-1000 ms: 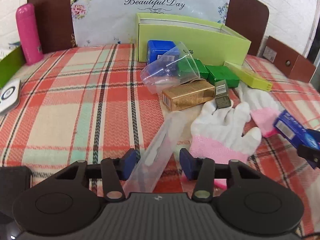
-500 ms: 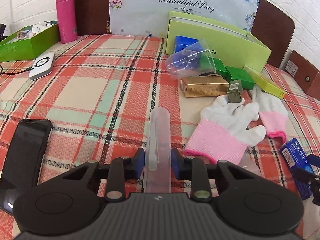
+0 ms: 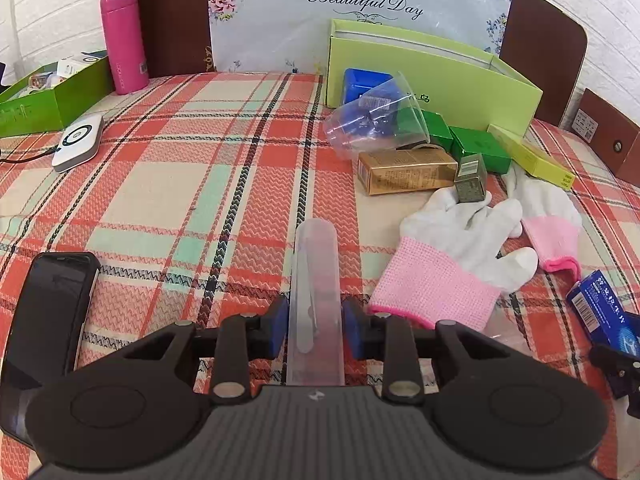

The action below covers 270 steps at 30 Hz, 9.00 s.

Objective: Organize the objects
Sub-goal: 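Grasp the clear plastic case with left tool while right lifts the blue box, then carry both items into the lime-green box and open both tools, then withdraw both tools and move left tool onto the pink-cuffed white glove, then grasp one white glove by its pink cuff with each tool, then lift both gloves into the lime-green box and open both tools, then withdraw both tools and grasp the bagged toothpicks with the left tool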

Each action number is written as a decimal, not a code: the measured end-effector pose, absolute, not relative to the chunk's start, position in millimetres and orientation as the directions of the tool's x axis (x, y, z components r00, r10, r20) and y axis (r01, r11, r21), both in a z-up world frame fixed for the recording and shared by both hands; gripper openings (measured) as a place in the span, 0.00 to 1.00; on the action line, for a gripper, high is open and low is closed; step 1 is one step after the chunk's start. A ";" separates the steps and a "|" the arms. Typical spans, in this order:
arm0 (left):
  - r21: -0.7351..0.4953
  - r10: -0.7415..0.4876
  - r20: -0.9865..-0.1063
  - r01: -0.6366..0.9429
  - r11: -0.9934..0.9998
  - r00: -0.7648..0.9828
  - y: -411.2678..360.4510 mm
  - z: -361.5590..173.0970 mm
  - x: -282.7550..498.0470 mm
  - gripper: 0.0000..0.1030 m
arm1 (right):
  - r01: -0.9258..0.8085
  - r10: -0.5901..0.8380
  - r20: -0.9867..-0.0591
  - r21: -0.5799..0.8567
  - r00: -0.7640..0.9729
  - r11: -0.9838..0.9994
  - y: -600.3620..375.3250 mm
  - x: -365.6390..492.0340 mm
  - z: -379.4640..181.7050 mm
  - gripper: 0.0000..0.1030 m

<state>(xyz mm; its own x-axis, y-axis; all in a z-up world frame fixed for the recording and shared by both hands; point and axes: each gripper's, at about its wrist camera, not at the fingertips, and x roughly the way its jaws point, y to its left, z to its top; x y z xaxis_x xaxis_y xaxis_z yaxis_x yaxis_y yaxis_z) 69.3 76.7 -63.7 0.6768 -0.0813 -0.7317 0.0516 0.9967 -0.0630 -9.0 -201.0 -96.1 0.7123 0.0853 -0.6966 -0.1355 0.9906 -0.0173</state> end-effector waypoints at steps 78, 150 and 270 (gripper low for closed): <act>-0.104 -0.178 -0.511 0.146 0.984 0.841 4.9 74.4 264.9 0.78 | -0.064 0.093 -0.395 0.086 0.914 0.994 -238.0 239.2 -5.8 1.00; -0.198 -0.292 -0.678 0.214 0.956 0.675 60.2 -32.1 49.7 0.10 | -0.042 0.030 -0.623 -0.004 0.782 0.999 -185.2 99.2 -101.3 0.78; -0.119 -0.176 -0.458 0.136 0.983 0.871 21.2 80.2 144.7 0.81 | -0.107 0.127 -0.265 0.089 0.956 0.990 -211.6 125.4 26.5 1.00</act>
<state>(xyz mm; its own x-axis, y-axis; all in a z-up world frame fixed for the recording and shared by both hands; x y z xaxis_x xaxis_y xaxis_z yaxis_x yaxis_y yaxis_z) 144.7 21.2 80.2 0.8712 -0.1761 -0.4583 0.1361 0.9835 -0.1192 125.4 -211.6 26.5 0.9558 0.1269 -0.2653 -0.1068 0.9903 0.0888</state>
